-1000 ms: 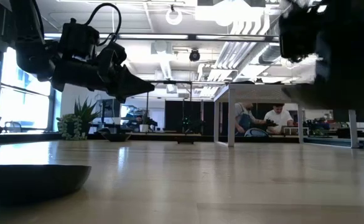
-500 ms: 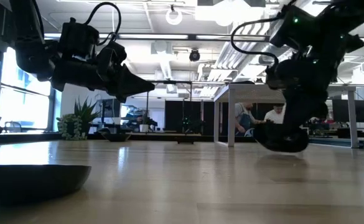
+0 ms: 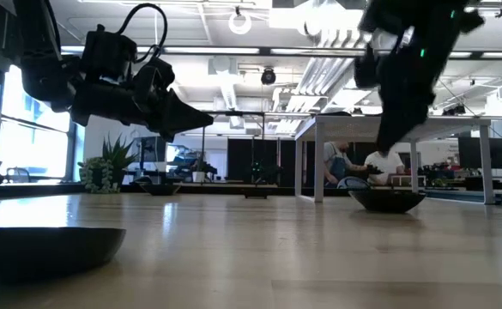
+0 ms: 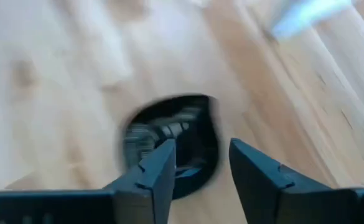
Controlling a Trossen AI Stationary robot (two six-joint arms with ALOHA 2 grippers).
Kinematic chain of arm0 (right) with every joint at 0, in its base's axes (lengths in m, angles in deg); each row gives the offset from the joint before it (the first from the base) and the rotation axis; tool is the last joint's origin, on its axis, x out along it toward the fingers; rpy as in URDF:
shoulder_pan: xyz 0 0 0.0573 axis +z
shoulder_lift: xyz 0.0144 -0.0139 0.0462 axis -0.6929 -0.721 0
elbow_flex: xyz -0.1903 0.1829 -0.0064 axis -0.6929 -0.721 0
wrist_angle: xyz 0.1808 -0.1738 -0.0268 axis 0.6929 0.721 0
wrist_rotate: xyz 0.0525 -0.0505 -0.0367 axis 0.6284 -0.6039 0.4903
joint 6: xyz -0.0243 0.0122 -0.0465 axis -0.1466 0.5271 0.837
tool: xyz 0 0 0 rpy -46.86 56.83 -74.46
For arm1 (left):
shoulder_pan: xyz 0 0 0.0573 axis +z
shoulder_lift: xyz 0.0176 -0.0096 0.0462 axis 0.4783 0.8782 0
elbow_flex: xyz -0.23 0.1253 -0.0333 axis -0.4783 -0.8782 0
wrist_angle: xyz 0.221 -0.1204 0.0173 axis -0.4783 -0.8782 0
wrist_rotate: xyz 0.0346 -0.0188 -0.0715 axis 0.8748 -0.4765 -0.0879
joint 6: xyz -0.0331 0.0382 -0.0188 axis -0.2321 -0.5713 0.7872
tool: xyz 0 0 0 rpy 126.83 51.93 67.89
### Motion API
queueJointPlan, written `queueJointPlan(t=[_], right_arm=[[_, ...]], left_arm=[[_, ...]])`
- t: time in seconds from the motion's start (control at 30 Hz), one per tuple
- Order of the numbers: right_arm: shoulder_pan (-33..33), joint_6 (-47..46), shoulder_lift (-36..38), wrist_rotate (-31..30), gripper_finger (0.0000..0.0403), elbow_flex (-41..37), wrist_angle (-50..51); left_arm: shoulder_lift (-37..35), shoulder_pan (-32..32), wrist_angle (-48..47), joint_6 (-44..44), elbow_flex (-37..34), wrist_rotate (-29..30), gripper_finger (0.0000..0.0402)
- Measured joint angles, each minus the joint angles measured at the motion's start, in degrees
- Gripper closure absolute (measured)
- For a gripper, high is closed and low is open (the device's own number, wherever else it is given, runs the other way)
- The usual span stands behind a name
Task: Pick & Place Mini shaped plates
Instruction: Stack the black leaf-shaped plate on top of the black leaf-shaped plates on the shelf
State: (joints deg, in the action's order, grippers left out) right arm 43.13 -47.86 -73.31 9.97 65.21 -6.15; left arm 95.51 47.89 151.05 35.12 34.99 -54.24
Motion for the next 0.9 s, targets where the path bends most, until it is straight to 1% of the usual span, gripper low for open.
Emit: queueJointPlan(t=[0.1, 0.2, 0.3, 0.4, 0.5, 0.63, 0.73, 0.9], right_arm=[[6.5, 0.3, -0.9, -3.0, 0.0255, 2.8, 1.4], [12.3, -5.4, -3.6, -5.4, 0.0255, 3.8, 1.5], [16.9, -10.5, -8.3, -6.0, 0.0264, 4.3, 1.5], [20.0, -12.8, -14.3, -7.4, 0.0274, 5.8, 1.5], [21.1, -13.3, -20.0, -8.6, 0.0282, 8.7, 1.7], [20.9, -13.2, -25.8, -12.4, 0.0291, 13.3, 4.9], [20.5, -12.3, -28.9, -13.9, 0.0299, 15.8, 7.7], [20.0, -10.8, -31.6, -14.0, 0.0318, 16.1, 8.0]], left_arm=[[0.0, 0.0, 0.0, 0.0, 0.0, 0.0, 0.0396], [0.0, 0.0, -0.1, -0.1, 0.0, 0.0, 0.0396], [0.0, 0.0, -0.1, -0.2, 0.0, 0.0, 0.0396], [0.0, 0.0, -0.1, -0.2, 0.0, 0.0, 0.0396], [0.0, 0.0, -0.1, -0.2, 0.0, 0.0, 0.0396], [0.0, 0.0, -0.3, -0.2, 0.0, 0.0, 0.0396], [0.0, 0.0, -0.5, -0.2, 0.0, 0.0, 0.0396], [0.0, 0.0, -0.8, -0.2, 0.0, -0.1, 0.0396]])
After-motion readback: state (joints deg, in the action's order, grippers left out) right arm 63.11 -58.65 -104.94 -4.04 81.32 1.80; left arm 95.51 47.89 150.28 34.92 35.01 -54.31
